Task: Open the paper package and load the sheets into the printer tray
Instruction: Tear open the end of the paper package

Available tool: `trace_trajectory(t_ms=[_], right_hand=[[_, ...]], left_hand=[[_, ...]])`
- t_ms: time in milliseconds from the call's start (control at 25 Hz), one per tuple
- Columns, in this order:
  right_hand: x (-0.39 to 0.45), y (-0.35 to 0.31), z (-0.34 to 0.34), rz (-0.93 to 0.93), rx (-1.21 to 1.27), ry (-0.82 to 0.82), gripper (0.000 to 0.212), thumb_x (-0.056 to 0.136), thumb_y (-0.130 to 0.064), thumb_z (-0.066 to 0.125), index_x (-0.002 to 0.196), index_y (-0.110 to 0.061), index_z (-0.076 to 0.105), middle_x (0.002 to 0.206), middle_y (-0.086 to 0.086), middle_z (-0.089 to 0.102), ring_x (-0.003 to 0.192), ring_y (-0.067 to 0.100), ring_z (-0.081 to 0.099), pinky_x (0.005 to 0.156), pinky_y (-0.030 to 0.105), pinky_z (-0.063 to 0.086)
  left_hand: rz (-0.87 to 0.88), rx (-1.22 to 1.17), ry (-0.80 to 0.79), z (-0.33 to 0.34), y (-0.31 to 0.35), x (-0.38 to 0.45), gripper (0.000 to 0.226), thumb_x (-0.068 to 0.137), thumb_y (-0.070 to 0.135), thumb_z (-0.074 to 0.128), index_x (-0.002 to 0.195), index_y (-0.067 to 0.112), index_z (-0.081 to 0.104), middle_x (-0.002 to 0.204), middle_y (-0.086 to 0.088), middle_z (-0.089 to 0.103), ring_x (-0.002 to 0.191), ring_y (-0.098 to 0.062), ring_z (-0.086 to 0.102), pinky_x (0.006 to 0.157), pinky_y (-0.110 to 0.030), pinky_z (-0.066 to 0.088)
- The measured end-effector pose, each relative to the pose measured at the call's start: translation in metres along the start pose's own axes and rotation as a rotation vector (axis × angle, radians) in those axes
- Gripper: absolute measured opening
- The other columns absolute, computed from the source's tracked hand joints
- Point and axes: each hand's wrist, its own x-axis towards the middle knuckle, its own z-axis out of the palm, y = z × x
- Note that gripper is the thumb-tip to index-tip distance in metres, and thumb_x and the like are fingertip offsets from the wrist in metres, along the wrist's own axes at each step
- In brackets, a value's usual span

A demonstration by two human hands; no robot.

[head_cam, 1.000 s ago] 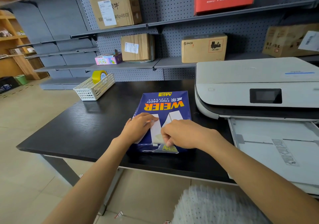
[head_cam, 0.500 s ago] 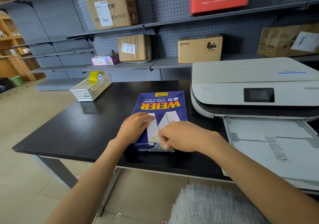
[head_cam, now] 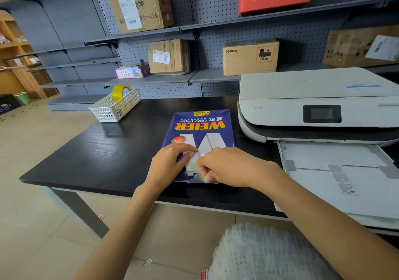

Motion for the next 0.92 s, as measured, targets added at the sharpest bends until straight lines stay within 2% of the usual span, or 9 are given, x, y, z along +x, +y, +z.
trace_trajectory(t_ms=[80, 160, 400, 680, 800, 920], right_hand=[[-0.004, 0.0, 0.004, -0.009, 0.016, 0.028, 0.021, 0.091, -0.009, 0.051, 0.078, -0.025, 0.052, 0.072, -0.013, 0.052, 0.073, 0.011, 0.052, 0.056, 0.024, 0.032], [-0.008, 0.0, 0.01, -0.023, 0.026, 0.053, 0.024, 0.089, -0.006, 0.048, 0.076, -0.025, 0.048, 0.073, -0.011, 0.051, 0.069, 0.008, 0.049, 0.056, 0.023, 0.031], [-0.017, -0.007, 0.024, -0.053, 0.037, 0.093, 0.032, 0.087, 0.005, 0.047, 0.077, -0.025, 0.045, 0.077, -0.009, 0.048, 0.064, 0.005, 0.046, 0.055, 0.021, 0.032], [-0.023, -0.007, 0.025, -0.075, 0.048, 0.1, 0.038, 0.088, 0.007, 0.048, 0.073, -0.027, 0.041, 0.075, -0.009, 0.045, 0.065, 0.007, 0.046, 0.054, 0.02, 0.03], [-0.026, -0.012, 0.023, -0.083, 0.068, 0.064, 0.031, 0.09, 0.004, 0.05, 0.076, -0.024, 0.045, 0.078, -0.006, 0.05, 0.069, 0.011, 0.049, 0.055, 0.021, 0.034], [-0.033, -0.021, 0.022, -0.106, 0.115, 0.006, 0.02, 0.092, -0.003, 0.054, 0.081, -0.019, 0.053, 0.077, -0.007, 0.055, 0.073, 0.011, 0.054, 0.063, 0.026, 0.045]], left_hand=[[-0.002, -0.004, 0.021, -0.001, -0.001, -0.006, 0.02, 0.096, 0.031, 0.055, 0.106, 0.034, 0.072, 0.107, 0.024, 0.07, 0.097, 0.005, 0.055, 0.072, -0.005, 0.035], [0.021, -0.015, 0.055, -0.001, -0.003, -0.013, 0.021, 0.097, 0.029, 0.053, 0.107, 0.032, 0.072, 0.108, 0.023, 0.071, 0.098, 0.007, 0.055, 0.075, -0.004, 0.036], [0.1, -0.029, 0.174, 0.01, -0.007, -0.022, 0.032, 0.096, 0.037, 0.046, 0.107, 0.026, 0.074, 0.108, 0.017, 0.074, 0.102, 0.001, 0.063, 0.086, -0.021, 0.048], [0.073, -0.023, 0.219, 0.013, -0.01, -0.021, 0.035, 0.094, 0.041, 0.047, 0.105, 0.025, 0.075, 0.107, 0.014, 0.074, 0.103, -0.003, 0.064, 0.088, -0.022, 0.048], [0.066, -0.023, 0.217, 0.015, -0.011, -0.021, 0.034, 0.094, 0.043, 0.048, 0.106, 0.025, 0.075, 0.107, 0.013, 0.074, 0.104, -0.004, 0.065, 0.088, -0.025, 0.051], [0.073, -0.027, 0.22, 0.015, -0.012, -0.021, 0.032, 0.094, 0.041, 0.048, 0.105, 0.027, 0.075, 0.107, 0.015, 0.074, 0.103, -0.002, 0.064, 0.088, -0.02, 0.046]])
